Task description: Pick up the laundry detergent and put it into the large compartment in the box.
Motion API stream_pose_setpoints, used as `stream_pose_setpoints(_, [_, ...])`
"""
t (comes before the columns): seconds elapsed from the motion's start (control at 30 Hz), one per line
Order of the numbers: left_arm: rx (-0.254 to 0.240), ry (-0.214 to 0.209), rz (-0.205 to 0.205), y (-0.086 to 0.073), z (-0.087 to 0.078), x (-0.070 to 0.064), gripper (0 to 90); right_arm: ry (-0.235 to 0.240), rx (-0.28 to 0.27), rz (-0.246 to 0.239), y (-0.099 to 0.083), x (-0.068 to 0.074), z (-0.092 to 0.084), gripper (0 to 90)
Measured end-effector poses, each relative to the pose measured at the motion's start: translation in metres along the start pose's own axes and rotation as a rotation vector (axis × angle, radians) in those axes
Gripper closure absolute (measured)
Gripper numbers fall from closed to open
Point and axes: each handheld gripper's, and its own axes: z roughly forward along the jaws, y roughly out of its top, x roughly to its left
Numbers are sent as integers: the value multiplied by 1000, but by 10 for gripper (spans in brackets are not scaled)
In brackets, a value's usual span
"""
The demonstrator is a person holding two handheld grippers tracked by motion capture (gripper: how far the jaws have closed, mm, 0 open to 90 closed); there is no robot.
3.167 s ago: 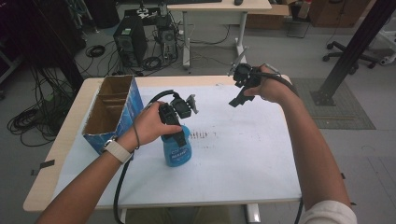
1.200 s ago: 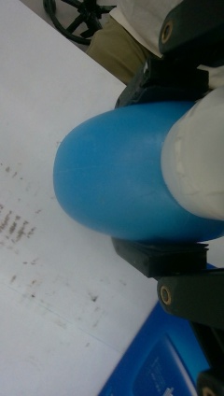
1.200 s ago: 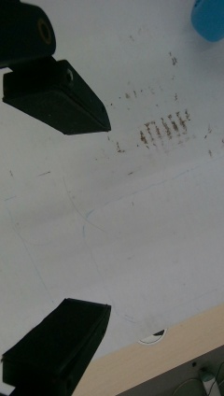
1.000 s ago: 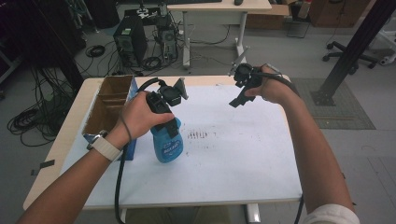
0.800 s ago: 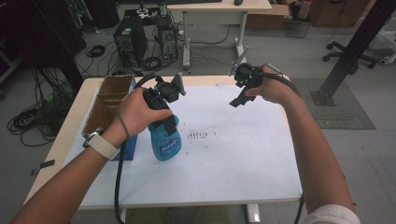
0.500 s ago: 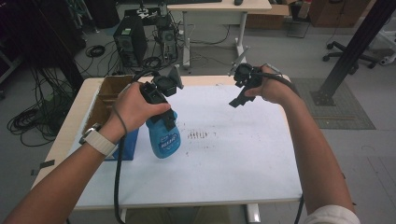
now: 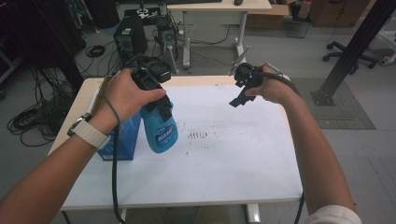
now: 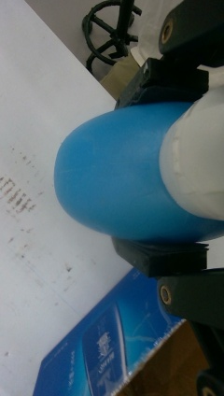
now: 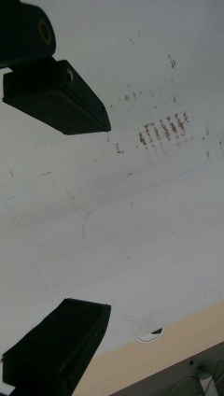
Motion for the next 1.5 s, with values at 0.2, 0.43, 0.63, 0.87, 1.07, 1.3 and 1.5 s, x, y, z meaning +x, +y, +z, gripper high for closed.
stream_pose_setpoints(0.2, [-15,8,-35,-1,-21,3,374,3,-2,-3,1,0,1,107])
stream_pose_setpoints(0.43, [-18,20,-91,-2,-38,11,374,3,-8,-6,1,-1,0,107])
stream_pose_setpoints(0.63, [-25,39,-130,-4,-51,15,374,3,-12,-9,2,-1,-1,108])
stream_pose_setpoints(0.87, [-42,54,-178,-8,-68,20,374,0,-15,-11,3,0,-2,108])
stream_pose_setpoints(1.07, [-41,49,-218,-12,-77,25,374,-2,-13,-15,4,0,-3,108])
stream_pose_setpoints(1.3, [-47,58,-254,-16,-92,32,374,-3,-20,-20,7,0,-3,108])
stream_pose_setpoints(1.5, [-56,67,-293,-21,-105,40,375,-2,-23,-21,8,0,-3,108])
